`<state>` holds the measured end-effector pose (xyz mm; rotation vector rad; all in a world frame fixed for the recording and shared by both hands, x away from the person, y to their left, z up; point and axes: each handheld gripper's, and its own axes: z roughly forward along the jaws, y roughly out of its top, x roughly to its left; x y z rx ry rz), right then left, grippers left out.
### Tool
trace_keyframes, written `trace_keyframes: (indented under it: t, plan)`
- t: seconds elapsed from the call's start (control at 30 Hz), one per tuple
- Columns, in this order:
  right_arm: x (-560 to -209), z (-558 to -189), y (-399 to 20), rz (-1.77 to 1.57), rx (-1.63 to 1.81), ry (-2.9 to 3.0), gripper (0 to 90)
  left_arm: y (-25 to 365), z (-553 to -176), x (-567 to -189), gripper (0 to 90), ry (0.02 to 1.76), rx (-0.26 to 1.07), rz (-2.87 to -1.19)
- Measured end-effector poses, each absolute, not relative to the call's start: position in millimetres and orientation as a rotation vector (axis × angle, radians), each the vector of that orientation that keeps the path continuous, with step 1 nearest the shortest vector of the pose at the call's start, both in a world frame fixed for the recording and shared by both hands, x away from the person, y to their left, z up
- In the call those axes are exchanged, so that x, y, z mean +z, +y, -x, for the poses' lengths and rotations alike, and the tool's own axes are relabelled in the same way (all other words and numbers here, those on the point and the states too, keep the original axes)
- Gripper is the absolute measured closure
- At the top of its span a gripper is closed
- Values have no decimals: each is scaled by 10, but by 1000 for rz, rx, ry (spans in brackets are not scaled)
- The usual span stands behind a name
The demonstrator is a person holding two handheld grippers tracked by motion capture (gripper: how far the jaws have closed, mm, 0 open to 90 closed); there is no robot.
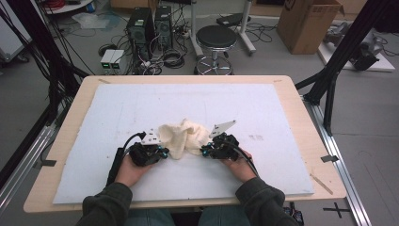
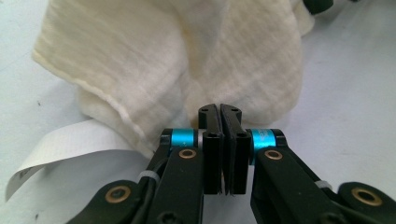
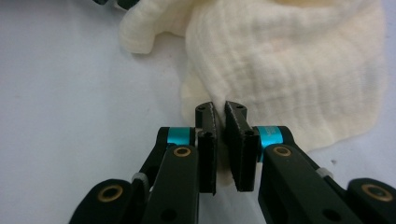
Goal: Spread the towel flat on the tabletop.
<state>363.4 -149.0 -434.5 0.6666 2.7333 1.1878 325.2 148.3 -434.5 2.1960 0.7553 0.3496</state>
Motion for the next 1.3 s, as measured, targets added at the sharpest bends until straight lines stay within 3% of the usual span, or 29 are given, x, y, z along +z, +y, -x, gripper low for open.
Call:
trace_keyframes:
  t: [0.47, 0.77, 1.2, 1.3]
  plan:
    - [-4028, -3422, -1871, -625, 1238, 2781, 826, 1864, -2923, -4043, 875, 719, 428, -2112]
    - [-4041, -3216, -1965, -576, 1245, 2805, 824, 1920, -2581, -4056, 876, 662, 474, -2103]
    - [-4258, -3006, -1965, -527, 1211, 2881, 803, 1968, -2397, -4202, 873, 637, 422, -2164]
    - [-4282, -2998, -1975, -541, 1210, 2879, 771, 1974, -2380, -4199, 807, 636, 412, -2147]
